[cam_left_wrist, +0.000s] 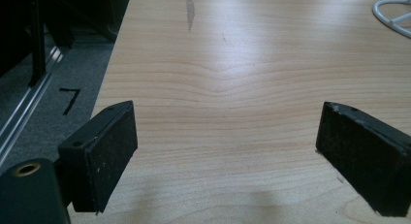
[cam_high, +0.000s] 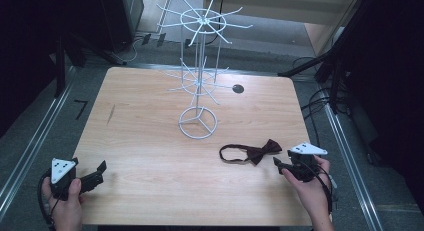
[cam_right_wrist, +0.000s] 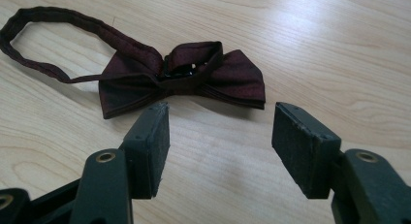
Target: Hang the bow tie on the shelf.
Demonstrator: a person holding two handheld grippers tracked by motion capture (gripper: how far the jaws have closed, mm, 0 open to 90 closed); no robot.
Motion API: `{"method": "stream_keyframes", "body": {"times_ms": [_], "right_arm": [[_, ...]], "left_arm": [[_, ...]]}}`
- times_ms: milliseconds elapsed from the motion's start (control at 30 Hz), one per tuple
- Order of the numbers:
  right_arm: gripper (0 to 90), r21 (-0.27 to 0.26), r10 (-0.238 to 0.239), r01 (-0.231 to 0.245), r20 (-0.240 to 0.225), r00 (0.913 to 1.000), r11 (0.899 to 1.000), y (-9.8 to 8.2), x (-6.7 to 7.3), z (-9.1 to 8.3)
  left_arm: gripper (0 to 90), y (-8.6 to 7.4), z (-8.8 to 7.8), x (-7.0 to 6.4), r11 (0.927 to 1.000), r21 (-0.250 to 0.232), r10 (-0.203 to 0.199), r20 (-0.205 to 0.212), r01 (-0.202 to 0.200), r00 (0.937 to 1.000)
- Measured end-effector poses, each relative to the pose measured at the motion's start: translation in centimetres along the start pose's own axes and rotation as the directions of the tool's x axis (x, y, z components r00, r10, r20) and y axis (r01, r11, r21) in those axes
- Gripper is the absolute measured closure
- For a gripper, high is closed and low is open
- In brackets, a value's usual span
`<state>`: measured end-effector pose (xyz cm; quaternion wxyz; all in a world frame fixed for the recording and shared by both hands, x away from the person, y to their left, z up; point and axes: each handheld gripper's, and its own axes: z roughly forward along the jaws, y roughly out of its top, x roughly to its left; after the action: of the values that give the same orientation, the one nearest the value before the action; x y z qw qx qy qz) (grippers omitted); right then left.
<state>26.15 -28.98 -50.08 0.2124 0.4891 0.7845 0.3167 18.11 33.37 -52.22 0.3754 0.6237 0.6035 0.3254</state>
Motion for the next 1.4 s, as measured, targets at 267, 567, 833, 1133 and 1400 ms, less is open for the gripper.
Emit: {"method": "stream_keyframes", "body": {"times_ms": [267, 567, 833, 1133, 1400], "right_arm": [[39.4, 0.05, -0.081, 0.081, -0.011, 0.9967, 0.995, 2.4, 0.8, 0.6], [39.2, 0.097, -0.147, 0.149, -0.019, 0.9889, 0.984, 4.0, 1.4, 1.6], [39.8, 0.121, -0.176, 0.177, -0.02, 0.9842, 0.977, 5.0, 1.5, 2.1], [46.8, 0.153, -0.22, 0.228, -0.067, 0.9732, 0.962, 6.0, 1.8, 2.6], [57.1, 0.201, -0.245, 0.272, -0.15, 0.9578, 0.941, 6.8, 2.6, 3.5]], "left_arm": [[8.4, 0.0, 0.0, 0.0, 1.0, -0.002, -0.003, 0.003, 0.003, 1.0], [8.4, 0.0, 0.0, 0.0, 1.0, -0.001, -0.002, 0.001, 0.002, 1.0], [8.3, 0.0, 0.0, 0.0, 1.0, -0.002, -0.003, 0.002, 0.003, 1.0], [8.4, 0.0, 0.0, 0.0, 1.0, 0.001, 0.0, 0.003, 0.0, 1.0], [8.3, 0.0, 0.0, 0.1, 1.0, 0.001, 0.0, 0.004, 0.0, 1.0]]}}
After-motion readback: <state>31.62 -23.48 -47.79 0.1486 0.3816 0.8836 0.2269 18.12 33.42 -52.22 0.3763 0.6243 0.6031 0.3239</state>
